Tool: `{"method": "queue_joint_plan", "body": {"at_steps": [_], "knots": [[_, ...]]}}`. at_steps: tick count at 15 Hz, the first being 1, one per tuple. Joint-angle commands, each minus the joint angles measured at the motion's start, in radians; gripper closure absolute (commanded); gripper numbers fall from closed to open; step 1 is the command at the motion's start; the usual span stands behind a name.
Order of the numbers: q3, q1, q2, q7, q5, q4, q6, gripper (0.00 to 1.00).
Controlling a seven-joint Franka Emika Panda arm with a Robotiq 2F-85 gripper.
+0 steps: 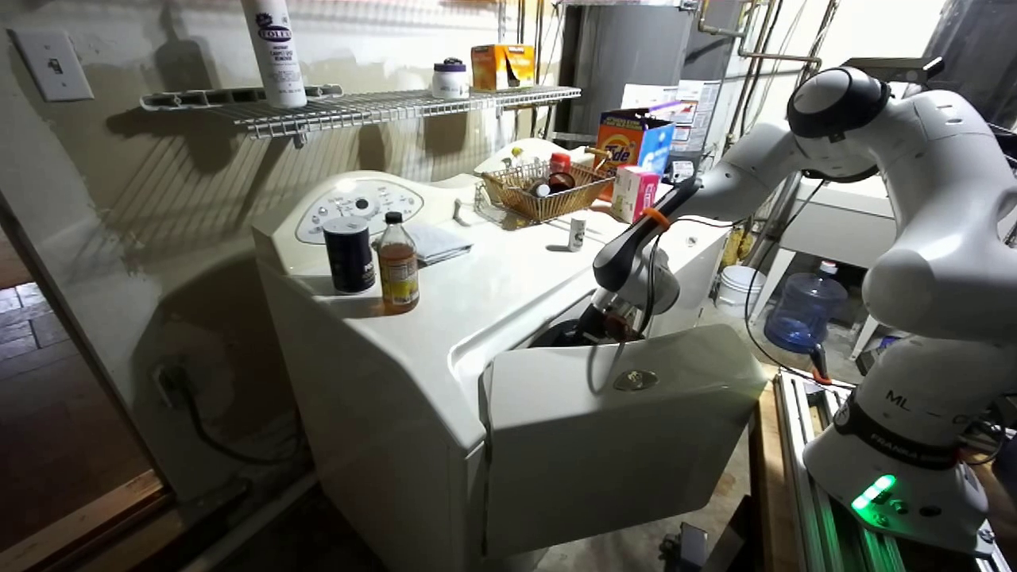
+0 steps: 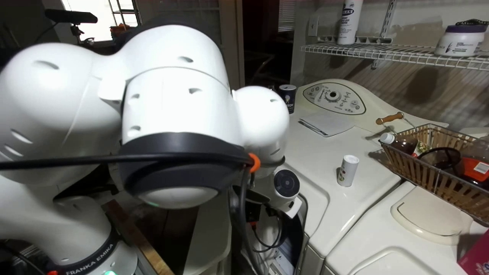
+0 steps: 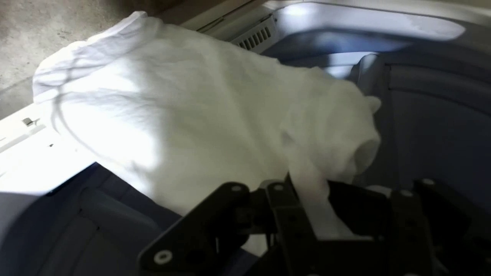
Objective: Put the white towel in the open washing machine.
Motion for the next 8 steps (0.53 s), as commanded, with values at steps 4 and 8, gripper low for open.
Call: {"method": "queue_joint_plan", "body": {"at_steps": [4,8], "knots": [[0.045,-0.075,0.178,0.093,-0.136,0.022,0.115,1.0],[0.102,-0.152,0.31,0.146,-0.253,0.042,0.252,1.0]]}}
